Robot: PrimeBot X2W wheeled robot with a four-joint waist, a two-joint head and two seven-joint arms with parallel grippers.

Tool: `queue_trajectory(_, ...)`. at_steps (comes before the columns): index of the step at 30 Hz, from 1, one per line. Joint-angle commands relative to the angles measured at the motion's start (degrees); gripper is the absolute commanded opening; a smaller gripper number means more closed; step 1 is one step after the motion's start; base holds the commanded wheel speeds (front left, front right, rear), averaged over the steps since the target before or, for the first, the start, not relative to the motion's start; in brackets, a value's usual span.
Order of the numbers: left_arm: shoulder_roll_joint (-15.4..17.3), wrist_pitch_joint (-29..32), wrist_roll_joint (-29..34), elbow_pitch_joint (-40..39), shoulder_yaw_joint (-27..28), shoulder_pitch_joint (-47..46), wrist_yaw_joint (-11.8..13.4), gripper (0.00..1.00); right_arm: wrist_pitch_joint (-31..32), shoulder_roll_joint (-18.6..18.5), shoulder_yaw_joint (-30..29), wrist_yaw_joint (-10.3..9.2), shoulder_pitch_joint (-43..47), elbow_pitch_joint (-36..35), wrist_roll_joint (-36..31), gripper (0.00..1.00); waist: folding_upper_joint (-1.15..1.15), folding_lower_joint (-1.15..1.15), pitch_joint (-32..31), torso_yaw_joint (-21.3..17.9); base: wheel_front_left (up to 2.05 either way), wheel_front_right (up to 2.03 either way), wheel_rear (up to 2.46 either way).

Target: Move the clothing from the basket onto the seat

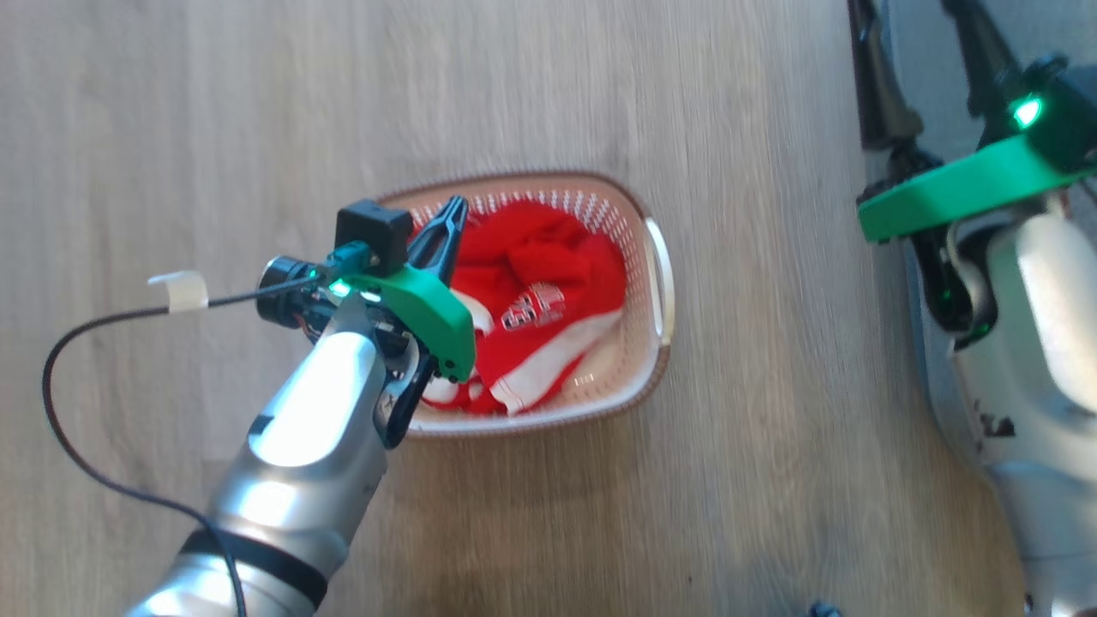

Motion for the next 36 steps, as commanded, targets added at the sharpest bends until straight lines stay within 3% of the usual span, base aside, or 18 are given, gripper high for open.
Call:
queue_trajectory(1, 0.84, -0.70, 0.87, -3.21, 2.51, 0.65, -0.19, 0.00, -0.36, -0.22, 0.77, -0.01, 1.51, -1.28, 0.46, 1.00, -0.01, 0.01, -4.98, 2.29, 0.00, 0.00, 0.00)
queue_trajectory(9, 0.84, -0.71, 3.36, -14.51, 10.75, 6.73, 0.28, 0.00, -0.36, 0.33, 0.93, -0.01, 5.95, 0.24, 1.41, 1.00, -0.01, 0.01, -11.23, 3.55, 0.00, 0.00, 0.00)
queue_trajectory(10, 0.84, -0.71, 3.91, -16.20, 11.75, 7.68, 0.14, 0.64, -0.36, 0.39, 0.83, -0.01, 6.56, 0.36, 1.50, 1.00, -0.01, 0.01, -11.93, 3.70, 0.00, 0.00, 0.00)
queue_trajectory(11, 0.84, -0.71, 4.61, -17.45, 12.55, 8.71, -0.01, 1.00, -0.36, 0.48, 0.63, -0.01, 7.20, 0.43, 1.60, 1.00, -0.01, 0.01, -12.70, 3.84, 0.00, 0.00, 0.00)
queue_trajectory(17, 0.84, -0.71, 7.86, -22.83, 17.88, 14.12, -0.58, 1.00, -0.36, 0.86, -0.47, -0.01, 10.60, 0.95, 2.01, 1.00, -0.01, 0.01, -16.97, 4.24, 0.00, 0.00, 0.00)
queue_trajectory(36, 1.12, -0.71, 15.35, -29.54, 34.85, 28.20, -1.54, 1.00, -0.36, 3.22, -3.76, -0.01, 19.05, 0.49, 1.16, 1.00, -0.01, 0.01, -25.37, 2.63, 0.00, 0.00, 0.00)
